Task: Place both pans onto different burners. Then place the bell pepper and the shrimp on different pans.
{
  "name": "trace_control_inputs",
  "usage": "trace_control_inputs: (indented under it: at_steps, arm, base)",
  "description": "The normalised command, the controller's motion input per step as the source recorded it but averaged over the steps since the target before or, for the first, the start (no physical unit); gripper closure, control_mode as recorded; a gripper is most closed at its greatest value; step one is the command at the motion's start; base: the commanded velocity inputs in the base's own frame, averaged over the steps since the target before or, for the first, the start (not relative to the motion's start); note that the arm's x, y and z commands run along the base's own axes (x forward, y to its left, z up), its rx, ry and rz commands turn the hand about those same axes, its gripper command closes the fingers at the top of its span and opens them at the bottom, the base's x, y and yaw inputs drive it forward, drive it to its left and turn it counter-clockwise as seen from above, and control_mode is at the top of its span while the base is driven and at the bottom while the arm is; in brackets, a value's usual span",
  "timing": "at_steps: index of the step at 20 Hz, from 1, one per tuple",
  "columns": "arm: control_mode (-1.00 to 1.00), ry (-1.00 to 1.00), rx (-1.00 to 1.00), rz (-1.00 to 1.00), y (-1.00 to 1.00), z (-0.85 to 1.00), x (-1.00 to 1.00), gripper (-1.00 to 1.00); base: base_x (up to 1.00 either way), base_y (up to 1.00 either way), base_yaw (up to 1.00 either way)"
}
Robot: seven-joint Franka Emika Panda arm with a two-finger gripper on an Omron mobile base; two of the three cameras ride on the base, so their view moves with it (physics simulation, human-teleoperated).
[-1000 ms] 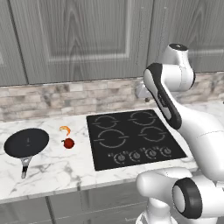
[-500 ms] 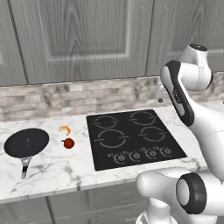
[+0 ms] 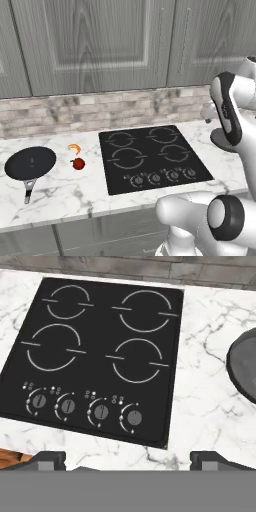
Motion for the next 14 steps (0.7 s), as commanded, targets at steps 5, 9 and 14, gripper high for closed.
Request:
trace_control_inputs:
  at_steps: [5,9,14]
  arm:
    - [-1.00,0.00,-0.07,0.01,-0.67,-0.27,-0.42,-1.00]
    - [-1.00,0.00,-0.08,0.00,-0.68,-0.21,-0.30,-1.00]
    - [-1.00,0.00,-0.11,-0.01,-0.61,-0.10,-0.01,-1.00]
  base:
    - [0.00,0.00,0.00]
    - [0.00,0.00,0.00]
    - [0.00,0.00,0.00]
